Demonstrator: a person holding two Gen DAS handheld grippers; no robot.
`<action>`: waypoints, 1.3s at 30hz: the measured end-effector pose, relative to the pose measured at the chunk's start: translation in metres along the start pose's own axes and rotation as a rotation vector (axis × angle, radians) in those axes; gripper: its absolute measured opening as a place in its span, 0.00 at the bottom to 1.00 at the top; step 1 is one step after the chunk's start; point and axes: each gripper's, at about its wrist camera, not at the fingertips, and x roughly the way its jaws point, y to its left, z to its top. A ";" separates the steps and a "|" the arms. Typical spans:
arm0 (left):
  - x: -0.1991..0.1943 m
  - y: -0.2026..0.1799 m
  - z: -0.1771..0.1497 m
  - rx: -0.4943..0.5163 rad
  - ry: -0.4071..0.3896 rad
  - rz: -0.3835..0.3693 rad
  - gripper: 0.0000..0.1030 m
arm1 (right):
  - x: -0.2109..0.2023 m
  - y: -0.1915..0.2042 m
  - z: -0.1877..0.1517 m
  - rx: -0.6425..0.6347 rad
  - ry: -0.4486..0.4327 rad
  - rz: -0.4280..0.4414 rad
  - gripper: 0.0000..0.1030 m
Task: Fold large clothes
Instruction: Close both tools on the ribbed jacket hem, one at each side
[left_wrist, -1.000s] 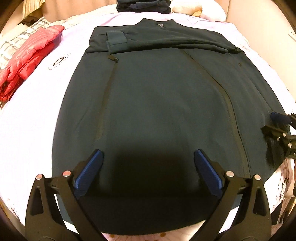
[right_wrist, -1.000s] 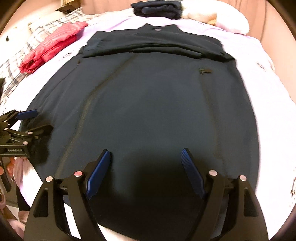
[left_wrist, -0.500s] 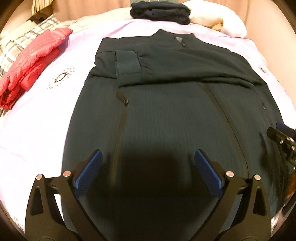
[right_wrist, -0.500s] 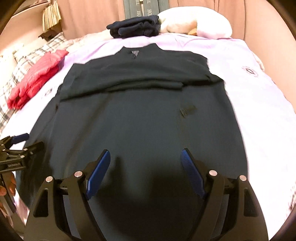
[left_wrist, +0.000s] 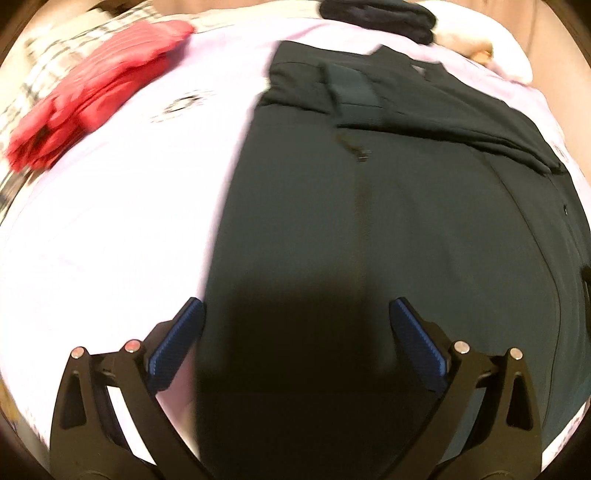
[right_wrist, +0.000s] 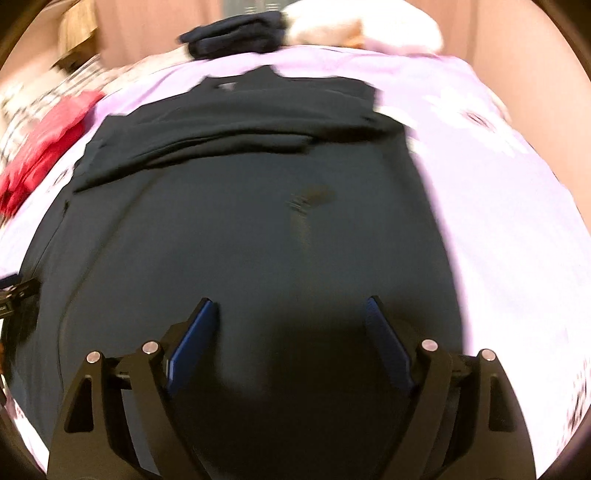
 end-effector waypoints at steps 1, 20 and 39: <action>-0.006 0.009 -0.006 -0.019 -0.009 -0.005 0.98 | -0.008 -0.008 -0.007 0.008 -0.005 -0.009 0.80; -0.043 0.068 -0.067 -0.171 0.062 -0.308 0.98 | -0.060 -0.076 -0.075 0.216 0.090 0.156 0.81; -0.004 0.086 -0.030 -0.355 0.099 -0.738 0.98 | -0.038 -0.068 -0.050 0.333 0.139 0.435 0.81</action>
